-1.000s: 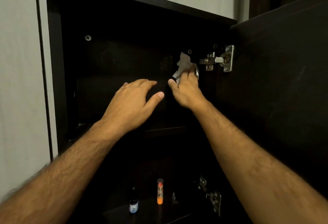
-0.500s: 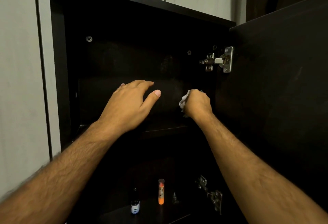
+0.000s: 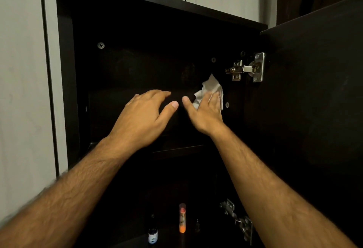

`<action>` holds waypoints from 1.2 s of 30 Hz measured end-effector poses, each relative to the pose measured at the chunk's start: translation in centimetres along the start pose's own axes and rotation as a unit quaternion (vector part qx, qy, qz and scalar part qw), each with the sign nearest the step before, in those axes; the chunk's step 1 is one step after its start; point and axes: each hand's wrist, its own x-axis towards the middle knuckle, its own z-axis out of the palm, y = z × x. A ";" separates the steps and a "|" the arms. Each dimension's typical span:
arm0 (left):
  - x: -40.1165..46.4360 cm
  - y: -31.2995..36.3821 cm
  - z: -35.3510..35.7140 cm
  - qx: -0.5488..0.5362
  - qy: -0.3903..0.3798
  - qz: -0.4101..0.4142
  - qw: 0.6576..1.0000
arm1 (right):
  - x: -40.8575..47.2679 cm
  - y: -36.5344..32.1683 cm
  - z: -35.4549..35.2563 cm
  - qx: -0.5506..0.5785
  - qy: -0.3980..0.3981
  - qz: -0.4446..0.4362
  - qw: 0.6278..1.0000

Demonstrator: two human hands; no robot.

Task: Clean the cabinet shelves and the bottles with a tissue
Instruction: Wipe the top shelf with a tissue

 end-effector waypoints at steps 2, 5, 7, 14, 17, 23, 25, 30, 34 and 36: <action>0.0 0.1 0.0 0.001 -0.001 -0.001 1.000 | -0.9 -0.1 0.6 0.010 -0.021 0.034 0.999; 0.0 0.0 -0.2 -0.003 0.000 0.004 1.000 | 0.0 -0.7 -0.2 -0.009 0.024 -0.003 1.000; -0.1 -0.1 -0.5 -0.004 0.007 0.007 1.000 | 1.6 -1.2 -1.6 -0.039 0.073 -0.056 0.995; -0.1 -0.6 -0.6 -0.001 0.008 -0.001 1.000 | 2.6 -0.1 -1.9 -0.016 0.067 -0.095 0.993; 0.0 -0.4 -0.2 0.001 0.011 0.004 1.000 | 1.1 0.5 -0.4 0.011 0.048 -0.053 0.997; 0.5 -0.3 -0.2 0.039 0.044 0.031 0.998 | 4.8 -1.0 -3.3 -0.016 0.147 -0.116 0.982; 0.4 -0.4 -0.4 0.044 0.061 0.031 0.997 | 6.2 -2.0 -4.3 0.000 0.165 -0.140 0.976; 0.2 -1.3 -0.8 0.051 0.068 0.016 0.996 | 6.5 -2.2 -3.8 -0.024 0.190 -0.203 0.960; 0.2 -1.8 -0.6 0.058 0.077 0.007 0.995 | 3.5 0.0 -2.3 -0.135 0.110 -0.230 0.958; 0.3 -1.7 -0.5 0.052 0.076 0.005 0.996 | 2.3 0.9 -1.8 -0.142 0.080 -0.173 0.971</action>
